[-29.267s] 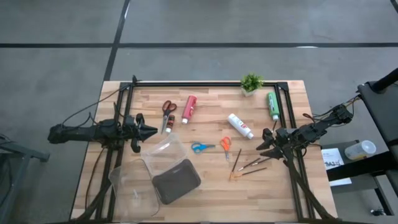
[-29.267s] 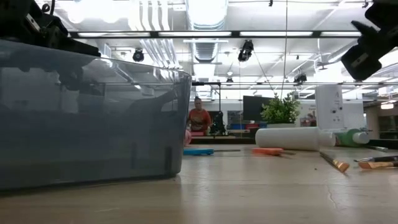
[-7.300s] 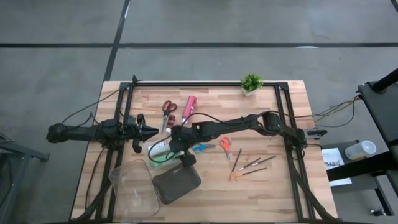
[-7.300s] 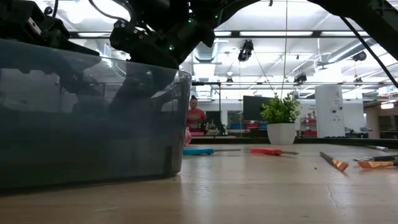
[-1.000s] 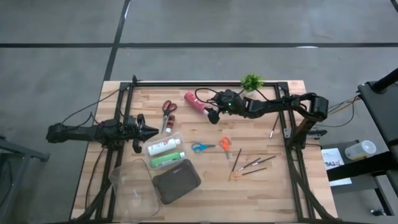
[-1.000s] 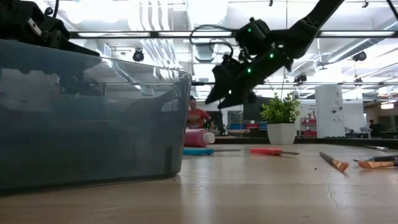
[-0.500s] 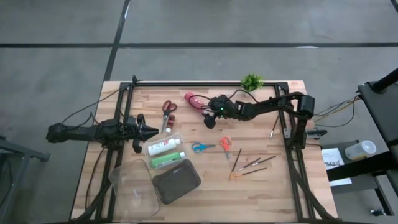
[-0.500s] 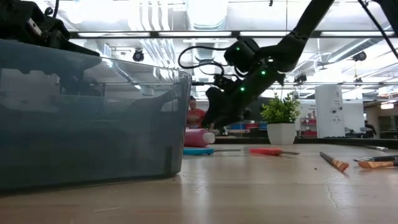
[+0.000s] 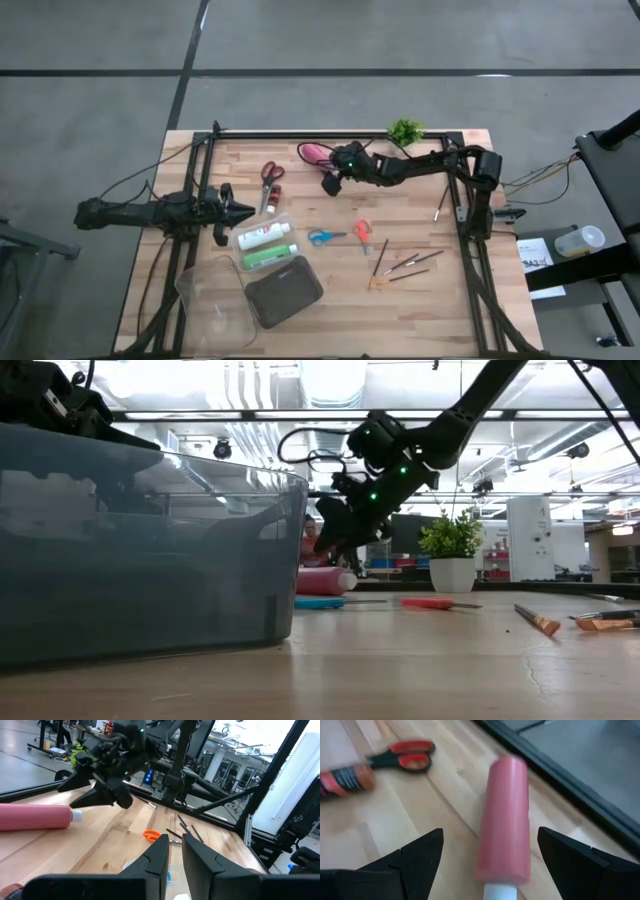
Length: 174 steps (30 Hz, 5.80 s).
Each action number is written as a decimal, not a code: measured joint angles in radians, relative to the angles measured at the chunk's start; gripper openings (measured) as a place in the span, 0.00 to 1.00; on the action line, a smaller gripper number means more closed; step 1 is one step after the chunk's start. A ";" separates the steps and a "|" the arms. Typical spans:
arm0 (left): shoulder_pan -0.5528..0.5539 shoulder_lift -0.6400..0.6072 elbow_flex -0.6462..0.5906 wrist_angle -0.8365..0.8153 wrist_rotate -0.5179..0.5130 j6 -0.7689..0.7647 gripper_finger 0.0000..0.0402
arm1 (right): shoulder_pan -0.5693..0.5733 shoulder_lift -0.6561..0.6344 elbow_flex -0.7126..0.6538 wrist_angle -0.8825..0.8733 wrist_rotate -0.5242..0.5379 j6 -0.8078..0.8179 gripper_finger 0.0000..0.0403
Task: Pick & Place Paint Supplies
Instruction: Put the pink paint bottle into the top transparent bin
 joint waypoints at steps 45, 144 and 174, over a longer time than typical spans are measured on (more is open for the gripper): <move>0.000 0.006 0.000 0.000 0.000 0.000 0.15 | -0.106 0.112 0.181 -0.303 -0.173 0.009 0.80; 0.000 0.053 0.000 0.000 0.000 0.000 0.15 | 0.388 -0.229 0.174 -0.515 -0.188 -0.218 0.49; 0.000 0.066 0.000 0.000 0.000 0.000 0.15 | 0.459 0.133 0.541 -0.578 -0.189 -0.381 0.49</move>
